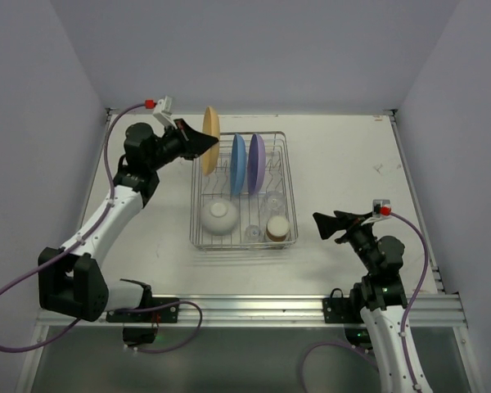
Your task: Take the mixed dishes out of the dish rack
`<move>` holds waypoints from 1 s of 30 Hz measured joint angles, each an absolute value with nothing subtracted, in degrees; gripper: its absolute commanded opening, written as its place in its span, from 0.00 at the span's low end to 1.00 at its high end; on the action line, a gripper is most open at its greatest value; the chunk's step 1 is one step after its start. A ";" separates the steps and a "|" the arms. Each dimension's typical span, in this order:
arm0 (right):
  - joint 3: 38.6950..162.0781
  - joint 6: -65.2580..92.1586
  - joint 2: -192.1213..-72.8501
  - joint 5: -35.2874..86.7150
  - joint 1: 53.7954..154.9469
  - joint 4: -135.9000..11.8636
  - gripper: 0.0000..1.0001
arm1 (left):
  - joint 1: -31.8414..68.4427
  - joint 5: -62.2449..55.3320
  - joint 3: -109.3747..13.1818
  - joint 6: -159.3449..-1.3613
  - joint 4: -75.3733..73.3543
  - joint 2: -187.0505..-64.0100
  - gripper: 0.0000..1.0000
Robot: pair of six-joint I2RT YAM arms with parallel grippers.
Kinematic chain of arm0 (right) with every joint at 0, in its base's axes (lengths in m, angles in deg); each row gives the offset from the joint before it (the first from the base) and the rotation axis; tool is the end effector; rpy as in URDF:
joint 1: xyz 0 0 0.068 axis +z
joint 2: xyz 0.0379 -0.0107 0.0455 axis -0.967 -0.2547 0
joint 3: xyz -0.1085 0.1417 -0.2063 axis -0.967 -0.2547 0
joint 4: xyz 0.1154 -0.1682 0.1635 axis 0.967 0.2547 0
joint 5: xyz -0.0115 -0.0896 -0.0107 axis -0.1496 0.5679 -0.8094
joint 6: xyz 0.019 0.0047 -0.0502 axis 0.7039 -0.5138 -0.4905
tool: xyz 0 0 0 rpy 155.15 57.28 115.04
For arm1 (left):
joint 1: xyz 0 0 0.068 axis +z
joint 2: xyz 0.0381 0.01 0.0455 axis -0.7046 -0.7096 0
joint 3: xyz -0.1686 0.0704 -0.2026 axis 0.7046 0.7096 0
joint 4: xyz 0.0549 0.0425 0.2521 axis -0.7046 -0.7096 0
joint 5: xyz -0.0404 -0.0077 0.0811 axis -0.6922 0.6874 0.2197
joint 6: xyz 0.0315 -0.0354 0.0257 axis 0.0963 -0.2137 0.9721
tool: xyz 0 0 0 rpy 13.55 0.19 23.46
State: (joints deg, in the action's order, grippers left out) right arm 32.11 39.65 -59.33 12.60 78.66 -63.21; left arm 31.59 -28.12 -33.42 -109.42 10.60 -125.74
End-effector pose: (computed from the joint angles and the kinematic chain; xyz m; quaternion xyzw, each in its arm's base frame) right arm 0.1105 0.0191 0.2075 0.0545 0.7048 0.3384 0.6211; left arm 0.2969 -0.0895 0.3420 0.0201 0.7293 -0.4804 0.4867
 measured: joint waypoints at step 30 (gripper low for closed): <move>32.11 39.67 -60.09 12.56 78.66 -63.54 0.99 | 31.65 8.86 -42.10 -91.23 -15.69 -120.95 0.00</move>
